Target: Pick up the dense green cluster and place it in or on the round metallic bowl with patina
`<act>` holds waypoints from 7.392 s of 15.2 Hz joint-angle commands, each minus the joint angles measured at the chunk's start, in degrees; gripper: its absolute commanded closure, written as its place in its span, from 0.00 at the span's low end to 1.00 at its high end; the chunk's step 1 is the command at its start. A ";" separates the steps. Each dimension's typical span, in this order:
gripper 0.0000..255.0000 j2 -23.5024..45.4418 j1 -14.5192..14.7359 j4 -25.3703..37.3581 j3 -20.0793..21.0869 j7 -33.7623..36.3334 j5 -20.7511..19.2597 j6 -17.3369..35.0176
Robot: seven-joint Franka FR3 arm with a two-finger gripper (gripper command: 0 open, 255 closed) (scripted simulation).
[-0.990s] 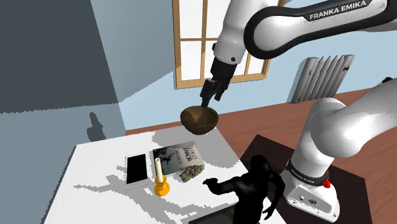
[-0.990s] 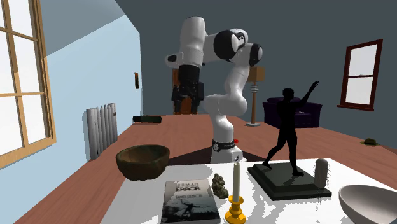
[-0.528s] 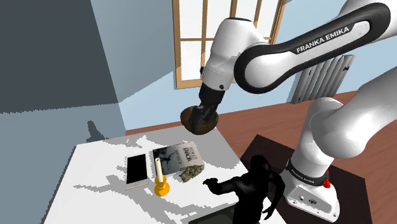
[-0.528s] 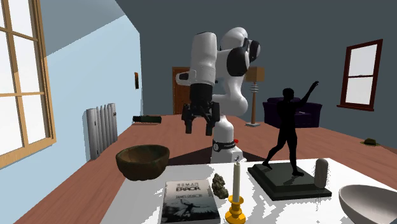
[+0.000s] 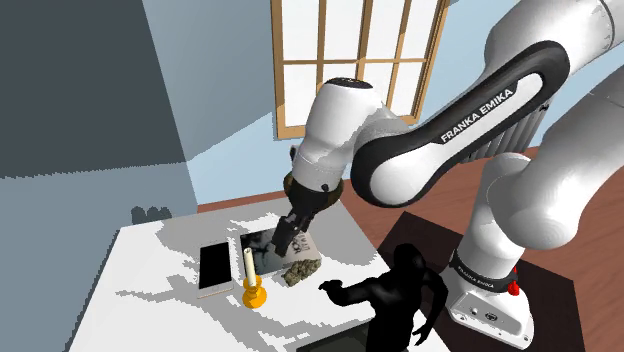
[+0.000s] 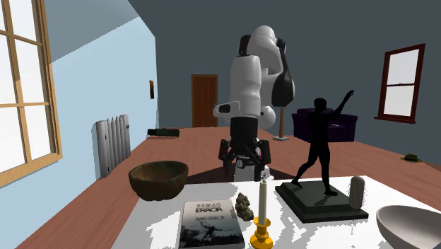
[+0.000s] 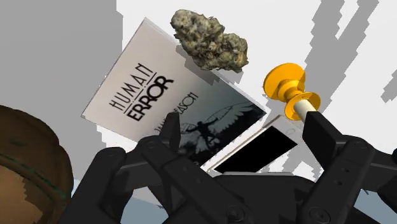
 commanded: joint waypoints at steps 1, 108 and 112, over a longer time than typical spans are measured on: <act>0.00 4.18 -0.05 0.35 2.33 1.54 -0.75 4.28; 0.00 3.84 -2.89 -9.45 9.89 -2.41 -9.73 9.49; 0.00 8.12 -7.01 -9.33 12.82 0.71 -14.21 13.51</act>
